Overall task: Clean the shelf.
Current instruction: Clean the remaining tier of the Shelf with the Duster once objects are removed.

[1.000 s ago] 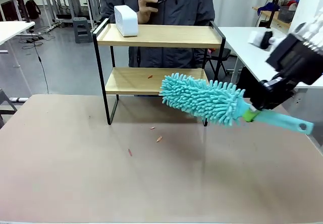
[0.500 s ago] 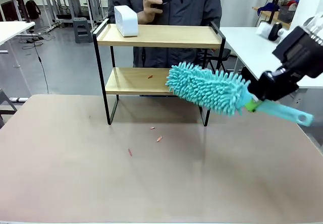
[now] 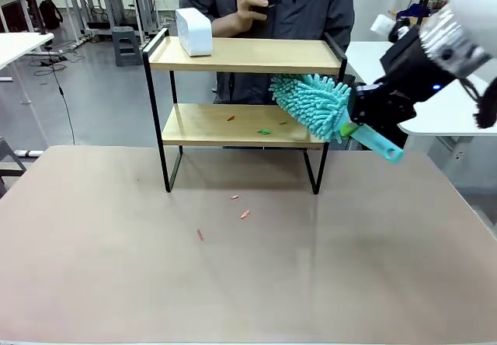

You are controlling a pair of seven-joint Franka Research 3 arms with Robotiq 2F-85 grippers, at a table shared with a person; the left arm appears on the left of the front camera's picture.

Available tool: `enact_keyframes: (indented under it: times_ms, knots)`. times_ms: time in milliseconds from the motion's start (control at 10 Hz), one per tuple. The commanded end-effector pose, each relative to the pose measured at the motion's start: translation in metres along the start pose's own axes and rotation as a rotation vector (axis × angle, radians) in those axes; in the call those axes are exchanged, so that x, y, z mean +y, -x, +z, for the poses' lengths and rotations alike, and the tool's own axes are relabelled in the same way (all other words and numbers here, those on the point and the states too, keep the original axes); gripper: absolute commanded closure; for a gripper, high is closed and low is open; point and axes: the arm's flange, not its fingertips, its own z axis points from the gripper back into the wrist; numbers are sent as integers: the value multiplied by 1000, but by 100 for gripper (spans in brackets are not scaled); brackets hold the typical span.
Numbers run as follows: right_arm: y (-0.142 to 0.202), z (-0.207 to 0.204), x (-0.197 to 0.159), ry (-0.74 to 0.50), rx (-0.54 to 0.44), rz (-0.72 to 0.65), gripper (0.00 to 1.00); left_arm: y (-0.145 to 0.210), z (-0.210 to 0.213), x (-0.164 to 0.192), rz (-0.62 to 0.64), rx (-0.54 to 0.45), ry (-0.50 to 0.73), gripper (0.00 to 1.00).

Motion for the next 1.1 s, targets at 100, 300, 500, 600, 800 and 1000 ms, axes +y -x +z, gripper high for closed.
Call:
enact_keyframes:
  times_ms: [100, 300, 500, 600, 800, 1000]
  knots:
    - [-22, -29, 13, 107, -85, -98, 88, -1, -2, -1, -18, -18, 17, 0]
    - [-28, -52, 13, 119, -56, -102, 88, -1, -2, -1, -18, -18, 17, 0]
    - [-33, -67, 13, 97, -17, -104, 88, -1, -2, -1, -18, -18, 17, 0]
    - [-36, -74, 19, 86, -6, -91, 88, -1, -2, -1, -18, -18, 17, 0]
    - [-50, -95, 46, 61, 38, -27, 88, -1, -2, -1, -18, -18, 17, 0]
    - [-61, -114, 78, 27, 89, 53, 88, -1, -2, -1, -18, -18, 17, 0]
